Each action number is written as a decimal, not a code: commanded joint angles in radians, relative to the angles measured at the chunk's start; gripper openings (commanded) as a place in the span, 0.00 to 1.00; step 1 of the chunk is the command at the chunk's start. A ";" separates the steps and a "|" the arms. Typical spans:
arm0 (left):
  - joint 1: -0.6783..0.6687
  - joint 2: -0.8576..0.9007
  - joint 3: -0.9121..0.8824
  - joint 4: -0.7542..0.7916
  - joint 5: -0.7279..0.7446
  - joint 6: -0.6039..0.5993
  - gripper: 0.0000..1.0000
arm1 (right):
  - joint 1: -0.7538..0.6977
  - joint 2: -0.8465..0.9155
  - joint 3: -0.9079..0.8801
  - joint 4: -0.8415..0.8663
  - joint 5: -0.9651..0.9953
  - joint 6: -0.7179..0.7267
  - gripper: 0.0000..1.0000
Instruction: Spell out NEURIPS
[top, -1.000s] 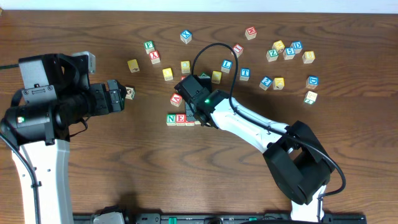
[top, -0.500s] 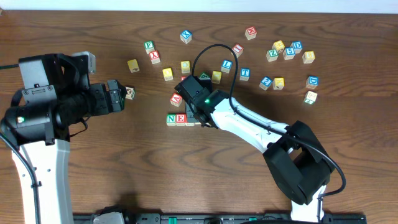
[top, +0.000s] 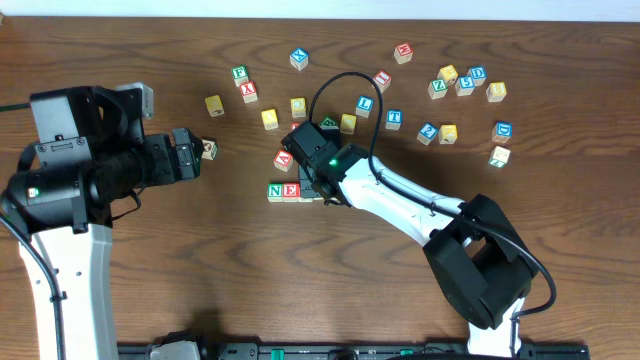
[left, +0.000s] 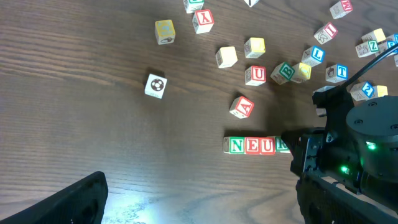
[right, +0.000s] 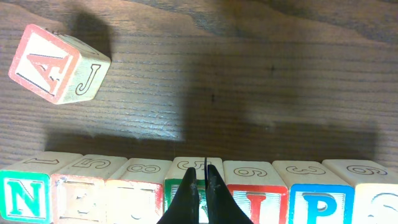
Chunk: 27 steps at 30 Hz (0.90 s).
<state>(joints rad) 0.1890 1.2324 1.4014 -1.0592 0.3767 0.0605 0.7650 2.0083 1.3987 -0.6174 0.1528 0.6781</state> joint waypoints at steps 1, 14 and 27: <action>0.004 -0.004 0.016 -0.002 0.007 0.010 0.95 | 0.008 0.006 0.000 -0.011 -0.003 0.024 0.01; 0.004 -0.004 0.016 -0.002 0.007 0.010 0.95 | 0.011 0.006 0.000 -0.024 -0.003 0.024 0.01; 0.004 -0.004 0.016 -0.002 0.007 0.010 0.95 | 0.015 0.006 0.000 -0.027 -0.007 0.024 0.01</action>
<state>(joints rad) 0.1890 1.2324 1.4014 -1.0592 0.3767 0.0605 0.7662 2.0083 1.3994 -0.6315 0.1524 0.6888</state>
